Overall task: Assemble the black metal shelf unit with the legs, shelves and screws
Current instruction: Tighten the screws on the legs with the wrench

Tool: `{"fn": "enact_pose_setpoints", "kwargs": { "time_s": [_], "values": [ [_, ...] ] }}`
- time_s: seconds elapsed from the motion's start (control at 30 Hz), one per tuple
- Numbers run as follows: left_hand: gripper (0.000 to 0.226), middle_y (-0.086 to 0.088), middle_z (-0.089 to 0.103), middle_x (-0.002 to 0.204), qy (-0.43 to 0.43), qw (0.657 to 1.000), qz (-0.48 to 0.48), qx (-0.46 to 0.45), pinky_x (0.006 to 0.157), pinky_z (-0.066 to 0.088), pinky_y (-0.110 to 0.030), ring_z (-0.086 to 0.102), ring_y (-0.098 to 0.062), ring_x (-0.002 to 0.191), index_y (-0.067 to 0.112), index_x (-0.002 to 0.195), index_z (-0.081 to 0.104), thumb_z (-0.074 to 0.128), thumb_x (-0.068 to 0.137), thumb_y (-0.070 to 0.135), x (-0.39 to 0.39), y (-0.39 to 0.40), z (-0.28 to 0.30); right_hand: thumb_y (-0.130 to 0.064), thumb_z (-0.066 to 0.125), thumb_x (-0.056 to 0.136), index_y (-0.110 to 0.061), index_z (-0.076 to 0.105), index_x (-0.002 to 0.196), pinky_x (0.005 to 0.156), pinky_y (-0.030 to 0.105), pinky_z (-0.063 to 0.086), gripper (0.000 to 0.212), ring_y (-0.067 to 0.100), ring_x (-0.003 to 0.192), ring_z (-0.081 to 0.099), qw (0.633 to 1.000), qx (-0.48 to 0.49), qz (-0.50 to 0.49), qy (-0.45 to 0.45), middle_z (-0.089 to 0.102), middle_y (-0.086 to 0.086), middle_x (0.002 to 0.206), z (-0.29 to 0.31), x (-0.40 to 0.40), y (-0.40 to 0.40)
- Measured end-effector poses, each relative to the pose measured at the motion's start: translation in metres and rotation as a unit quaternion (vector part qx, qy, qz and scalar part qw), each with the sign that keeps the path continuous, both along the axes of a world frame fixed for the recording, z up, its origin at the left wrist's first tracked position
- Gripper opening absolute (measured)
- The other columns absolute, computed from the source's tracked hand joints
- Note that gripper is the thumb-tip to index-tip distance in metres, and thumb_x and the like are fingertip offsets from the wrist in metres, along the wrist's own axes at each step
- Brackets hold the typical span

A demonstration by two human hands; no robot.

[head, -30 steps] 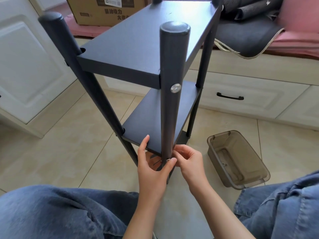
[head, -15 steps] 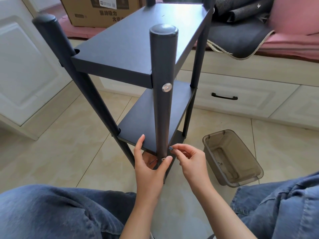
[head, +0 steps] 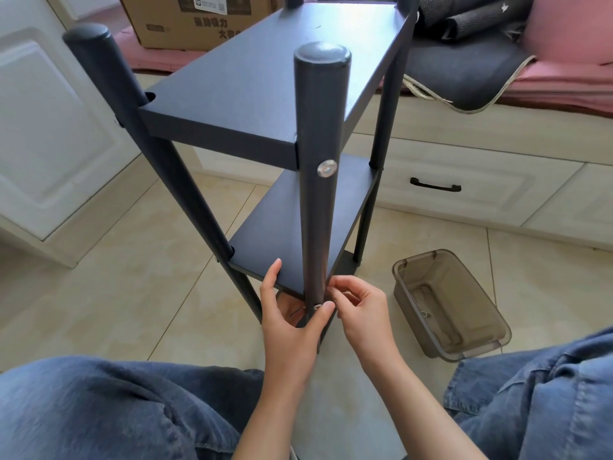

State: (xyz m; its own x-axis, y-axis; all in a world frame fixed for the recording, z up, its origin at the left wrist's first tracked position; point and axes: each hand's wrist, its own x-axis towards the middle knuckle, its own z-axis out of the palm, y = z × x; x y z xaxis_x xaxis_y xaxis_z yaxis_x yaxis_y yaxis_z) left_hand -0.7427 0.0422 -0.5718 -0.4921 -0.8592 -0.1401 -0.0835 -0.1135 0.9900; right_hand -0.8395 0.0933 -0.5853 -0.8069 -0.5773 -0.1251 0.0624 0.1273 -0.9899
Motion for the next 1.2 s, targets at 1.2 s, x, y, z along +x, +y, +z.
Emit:
{"fn": "enact_pose_setpoints", "kwargs": {
  "time_s": [1.2],
  "values": [
    [0.089, 0.006, 0.076, 0.098, 0.009, 1.000, -0.004, 0.020, 0.079, 0.056, -0.018, 0.073, -0.010, 0.096, 0.049, 0.138, 0.039, 0.080, 0.080, -0.004, 0.003, -0.001, 0.009, -0.011, 0.073, 0.087, -0.014, 0.079, 0.098, 0.090, 0.057, 0.054, 0.013, 0.033, 0.096, 0.071, 0.986, -0.028, -0.009, -0.164, 0.077, 0.008, 0.094, -0.023, 0.003, -0.006]
  ]
}}
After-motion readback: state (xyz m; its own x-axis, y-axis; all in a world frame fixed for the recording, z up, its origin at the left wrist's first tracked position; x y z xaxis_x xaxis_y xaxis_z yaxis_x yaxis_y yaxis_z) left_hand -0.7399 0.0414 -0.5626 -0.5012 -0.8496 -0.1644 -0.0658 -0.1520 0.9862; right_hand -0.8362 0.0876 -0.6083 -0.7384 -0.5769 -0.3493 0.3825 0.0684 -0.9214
